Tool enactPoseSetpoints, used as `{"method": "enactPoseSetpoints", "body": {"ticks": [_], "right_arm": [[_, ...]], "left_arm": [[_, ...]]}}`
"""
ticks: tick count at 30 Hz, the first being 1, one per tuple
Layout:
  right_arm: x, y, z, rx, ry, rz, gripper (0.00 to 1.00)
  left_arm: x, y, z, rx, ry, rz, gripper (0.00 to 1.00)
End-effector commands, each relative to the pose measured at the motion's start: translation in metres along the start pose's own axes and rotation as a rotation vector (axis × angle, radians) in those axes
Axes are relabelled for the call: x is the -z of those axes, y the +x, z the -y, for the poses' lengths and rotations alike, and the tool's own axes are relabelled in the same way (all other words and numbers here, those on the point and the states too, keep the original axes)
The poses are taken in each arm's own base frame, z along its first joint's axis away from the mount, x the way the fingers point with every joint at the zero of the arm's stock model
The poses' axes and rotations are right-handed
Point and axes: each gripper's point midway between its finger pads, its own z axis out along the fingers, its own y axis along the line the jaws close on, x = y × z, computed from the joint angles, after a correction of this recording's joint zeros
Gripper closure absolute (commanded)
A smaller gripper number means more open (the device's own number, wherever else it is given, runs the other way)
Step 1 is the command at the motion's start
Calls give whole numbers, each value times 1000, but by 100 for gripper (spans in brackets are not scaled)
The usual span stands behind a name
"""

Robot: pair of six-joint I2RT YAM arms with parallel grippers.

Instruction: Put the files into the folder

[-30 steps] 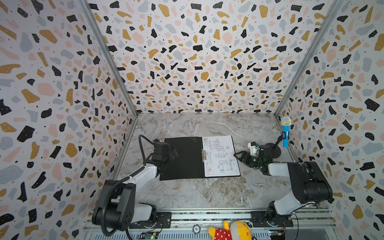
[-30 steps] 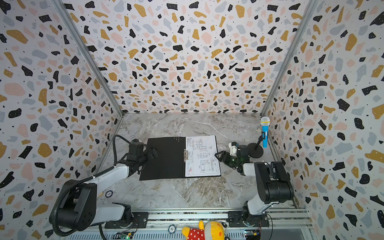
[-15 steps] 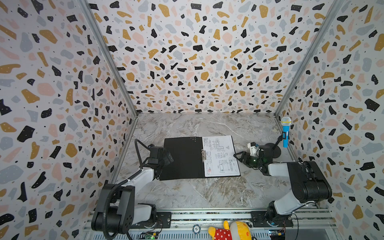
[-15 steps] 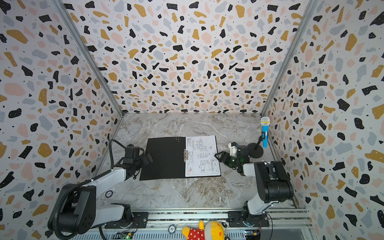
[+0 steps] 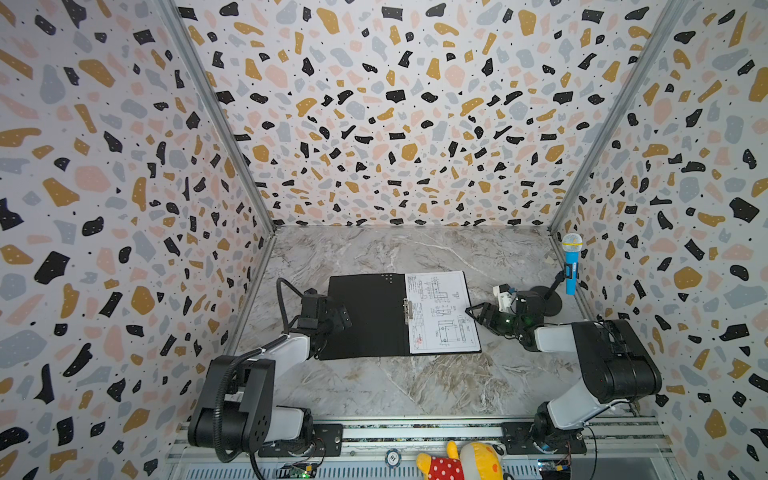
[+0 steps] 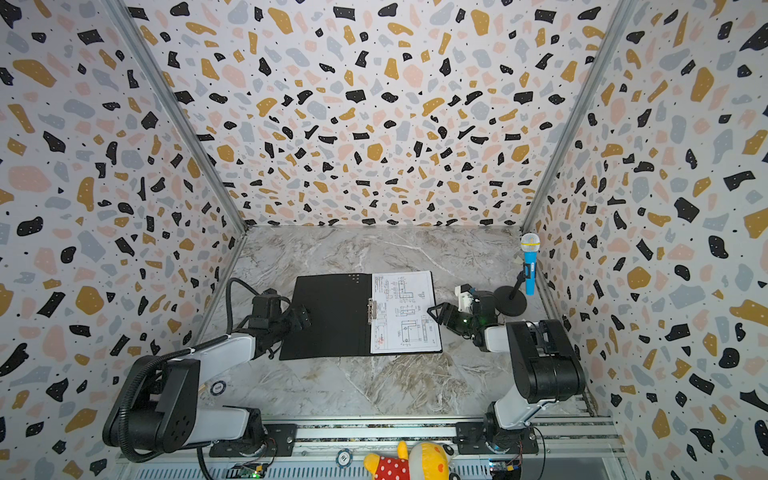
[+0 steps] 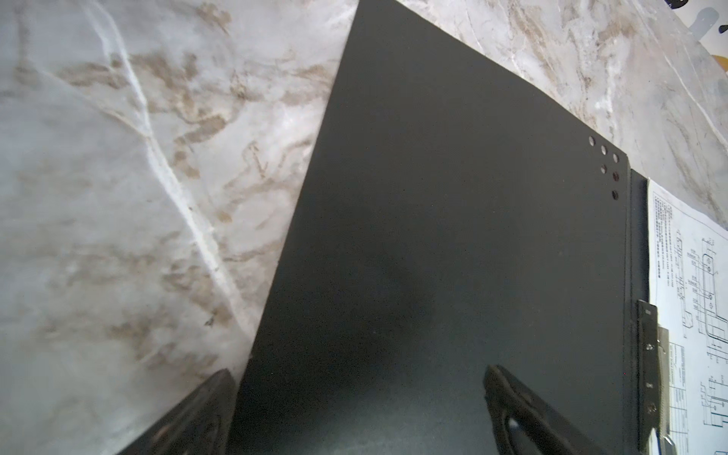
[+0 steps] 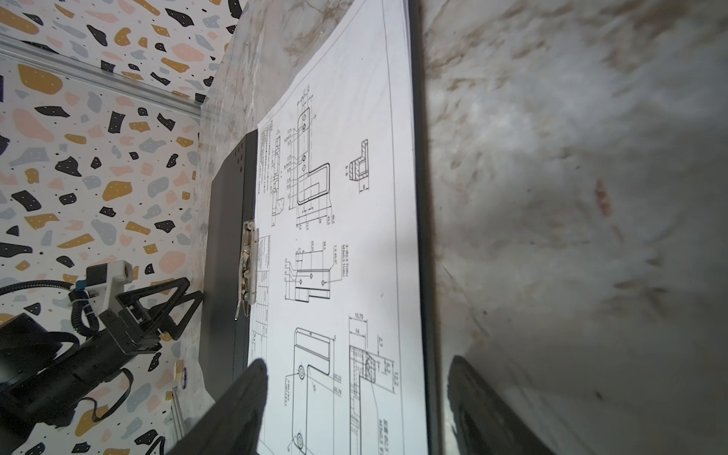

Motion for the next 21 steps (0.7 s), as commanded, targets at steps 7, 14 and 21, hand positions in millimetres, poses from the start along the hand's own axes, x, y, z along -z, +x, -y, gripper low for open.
{"method": "enactPoseSetpoints", "body": {"ticks": [7,14,21], "right_arm": [[-4,17,11,-51,25,-52,27],[-4,21,14,-67,33,-60,28],[-5,23,16,-74,37,-64,28]], "left_arm": [[-5,27,2,-4,58,-94,0],[7,15,30,24,183,-77,1],[22,2,54,39,285,-57,0]]}}
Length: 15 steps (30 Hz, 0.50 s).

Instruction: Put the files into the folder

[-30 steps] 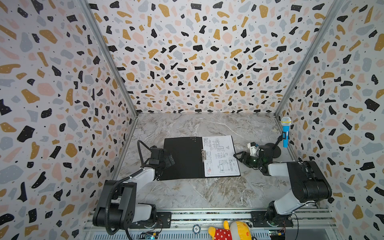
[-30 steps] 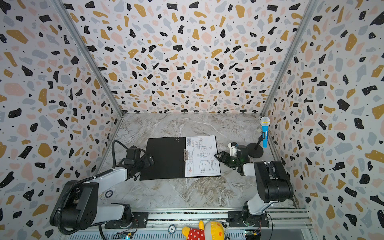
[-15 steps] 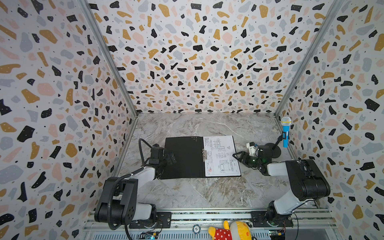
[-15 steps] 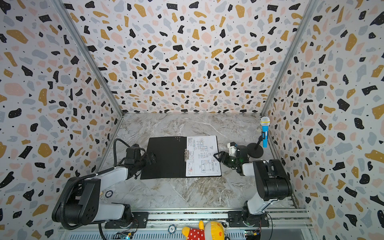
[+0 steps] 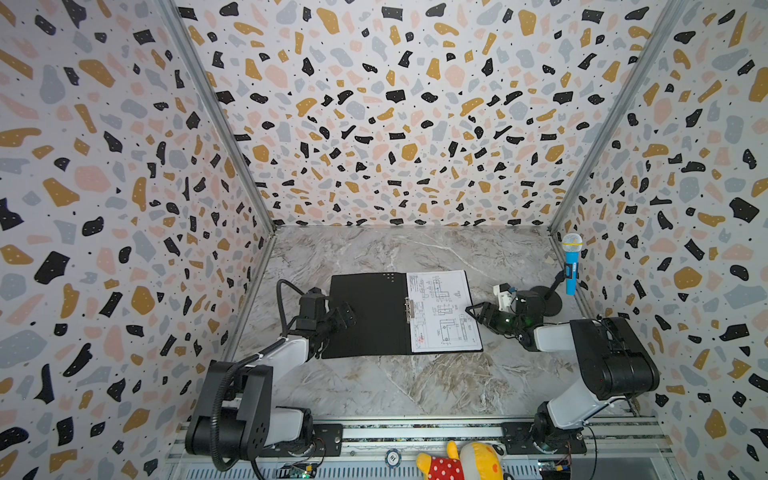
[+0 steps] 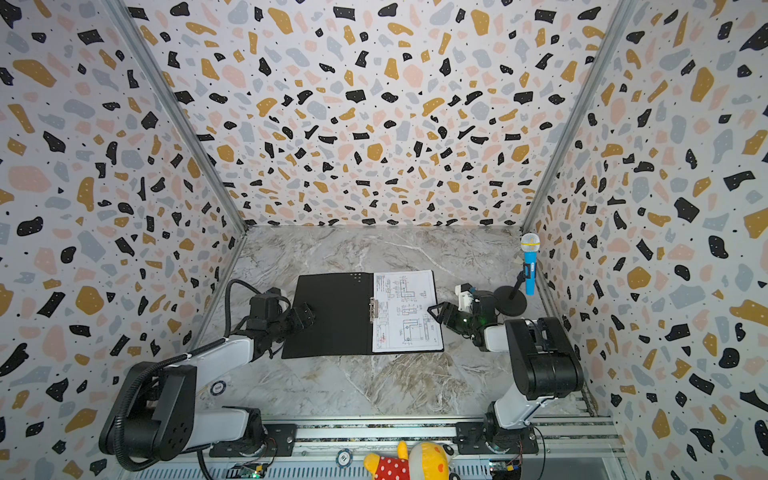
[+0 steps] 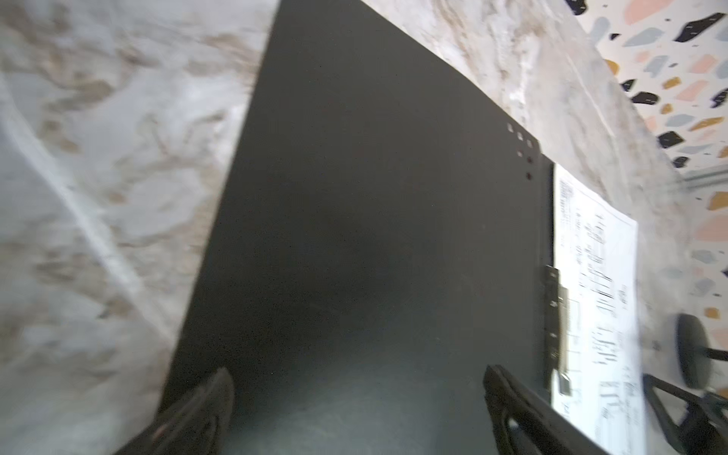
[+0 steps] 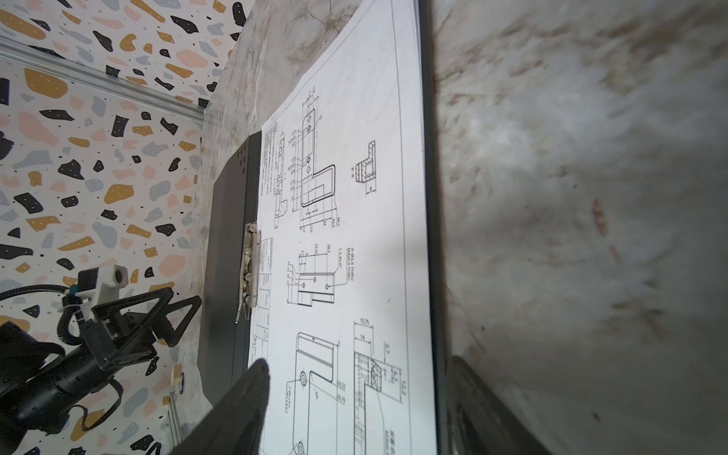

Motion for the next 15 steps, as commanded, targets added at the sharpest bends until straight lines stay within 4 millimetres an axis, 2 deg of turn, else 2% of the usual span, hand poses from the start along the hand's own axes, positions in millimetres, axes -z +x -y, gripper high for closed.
{"method": "enactPoseSetpoints", "body": {"ticks": [1,4,6,10,15], "right_arm": [[-2,26,15,-74,43,-77,28],[-2,28,15,-76,44,-79,28],[-1,27,16,-78,47,-77,28],[0,25,15,-71,51,-75,28],[1,20,12,-60,50,-68,28]], "left_arm": [[7,-3,24,14,109,-9,1],[12,-8,33,23,145,8,1],[15,-11,30,22,122,21,0],[17,-17,15,-12,15,40,0],[15,-14,-9,13,-74,25,0]]}}
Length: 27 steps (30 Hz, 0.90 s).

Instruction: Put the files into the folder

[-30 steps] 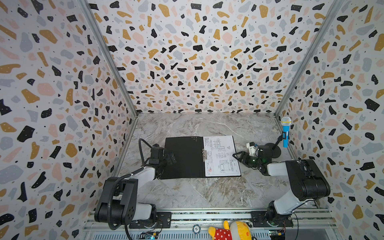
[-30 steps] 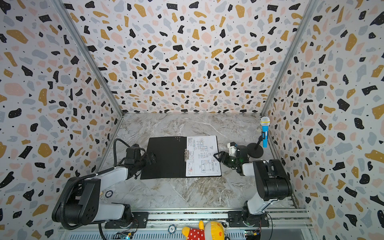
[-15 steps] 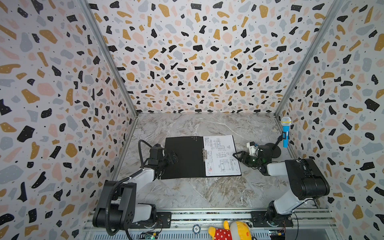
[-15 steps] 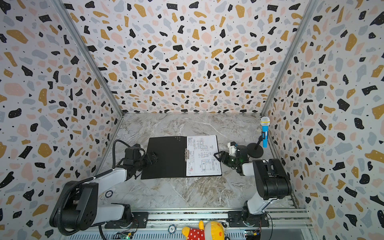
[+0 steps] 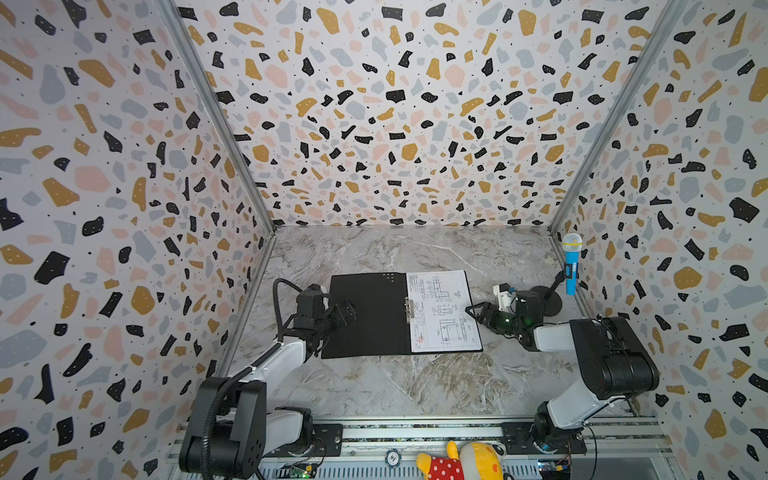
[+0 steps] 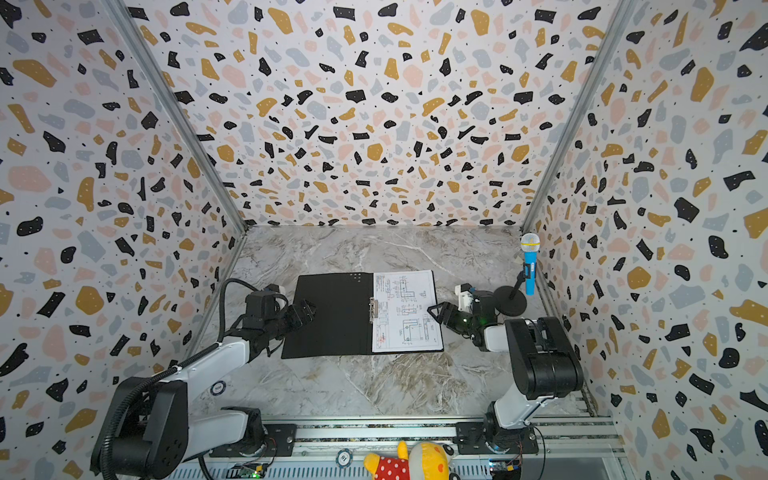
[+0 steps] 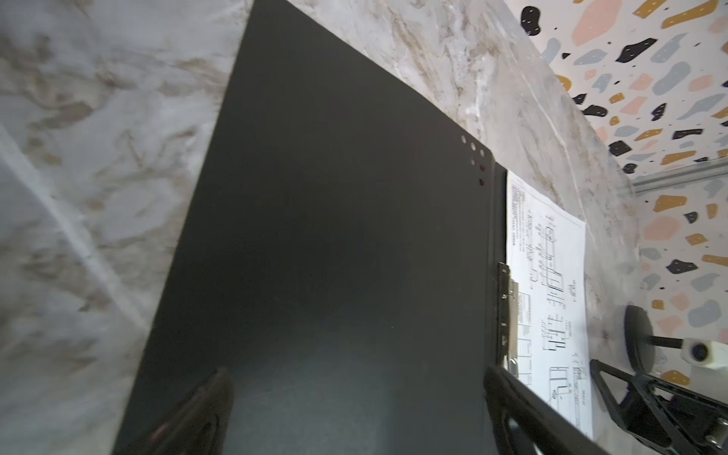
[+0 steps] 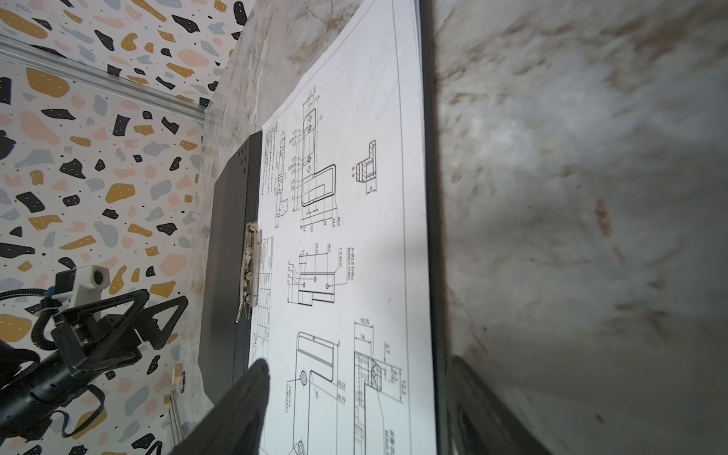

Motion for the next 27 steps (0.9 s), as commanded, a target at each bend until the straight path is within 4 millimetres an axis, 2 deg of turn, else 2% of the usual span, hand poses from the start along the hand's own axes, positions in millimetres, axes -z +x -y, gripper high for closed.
{"method": "enactPoseSetpoints", "body": {"ticks": [1,6,18,22,27], "right_arm": [[1,19,11,-57,49,-66,28],[1,18,11,-47,47,-70,28],[1,24,13,-59,44,-88,28],[1,26,14,-62,46,-93,28],[2,28,13,-60,46,-99,28]], "left_arm": [[1,-2,-17,8,-72,5,0],[9,10,-16,64,-34,2,0],[45,59,-2,419,174,76,0],[48,78,9,522,252,83,0],[46,100,25,550,292,70,0]]}}
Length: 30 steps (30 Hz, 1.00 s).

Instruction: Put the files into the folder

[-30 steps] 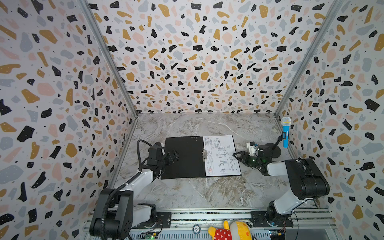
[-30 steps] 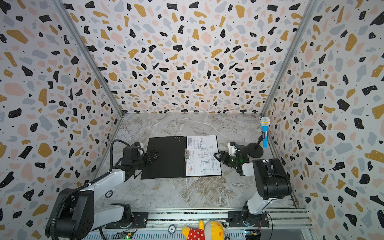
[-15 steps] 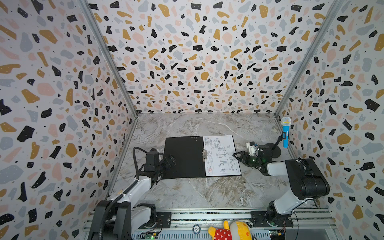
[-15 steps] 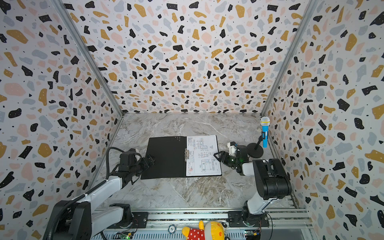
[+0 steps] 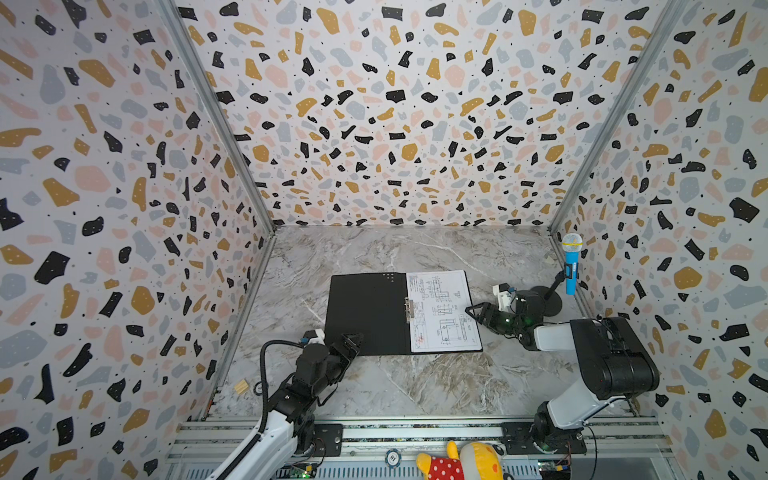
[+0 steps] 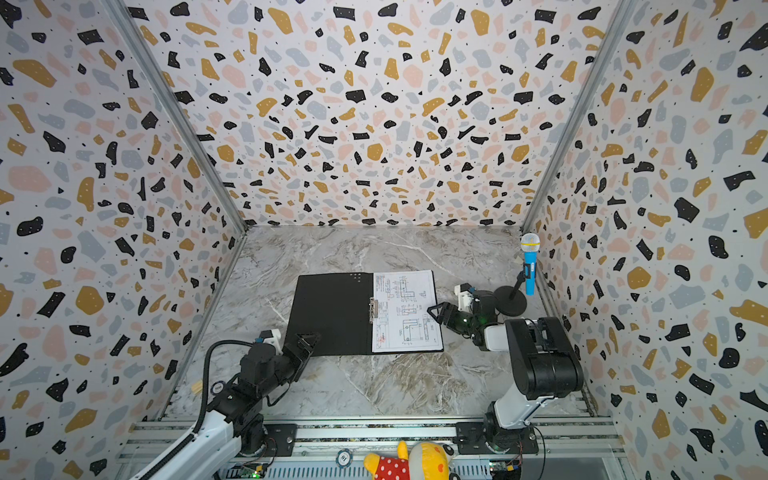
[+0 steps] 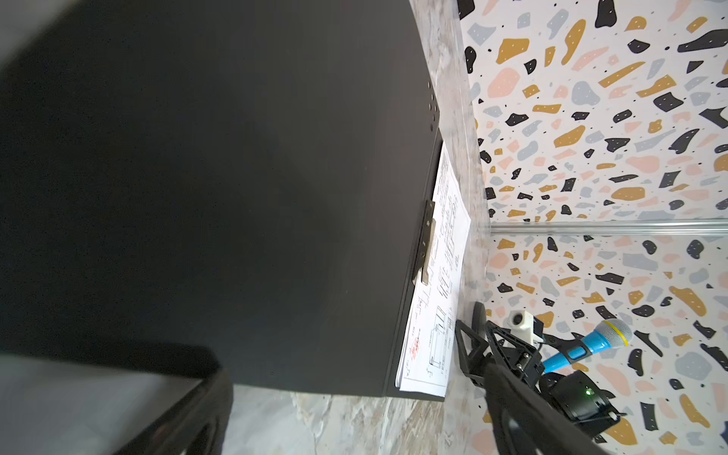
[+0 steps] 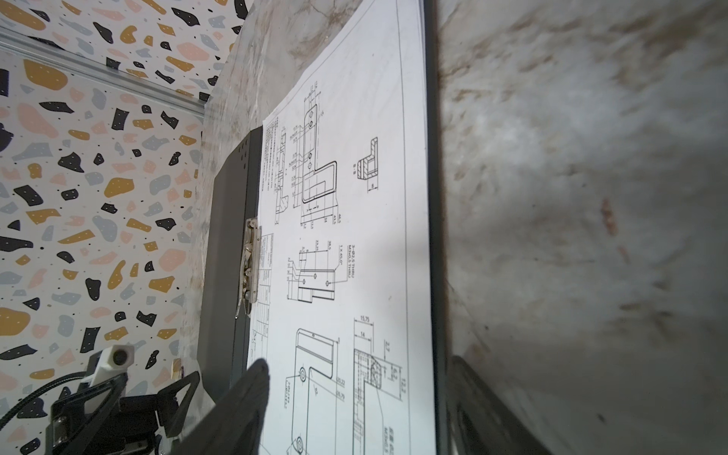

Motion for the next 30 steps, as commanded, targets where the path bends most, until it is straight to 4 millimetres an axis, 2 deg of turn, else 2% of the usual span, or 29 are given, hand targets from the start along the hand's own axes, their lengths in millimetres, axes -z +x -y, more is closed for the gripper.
{"method": "enactPoseSetpoints", "body": {"ticks": [1,7,11,16,22,27,30], "right_arm": [[3,27,13,-69,46,-87,28],[6,29,14,-61,55,-87,28],[8,29,14,-64,49,-85,28],[9,30,14,-58,49,-88,28],[6,33,17,-71,43,-101,28],[5,35,18,-78,40,-106,28],[5,35,18,-80,39,-108,28]], "left_arm": [[-3,-1,13,111,57,61,0],[-13,25,28,117,86,29,0],[-21,31,25,118,68,48,0],[-19,23,8,200,82,109,0],[-8,3,6,226,119,215,0],[-4,-1,-4,253,136,240,0],[-4,-2,-3,249,139,247,2]]}}
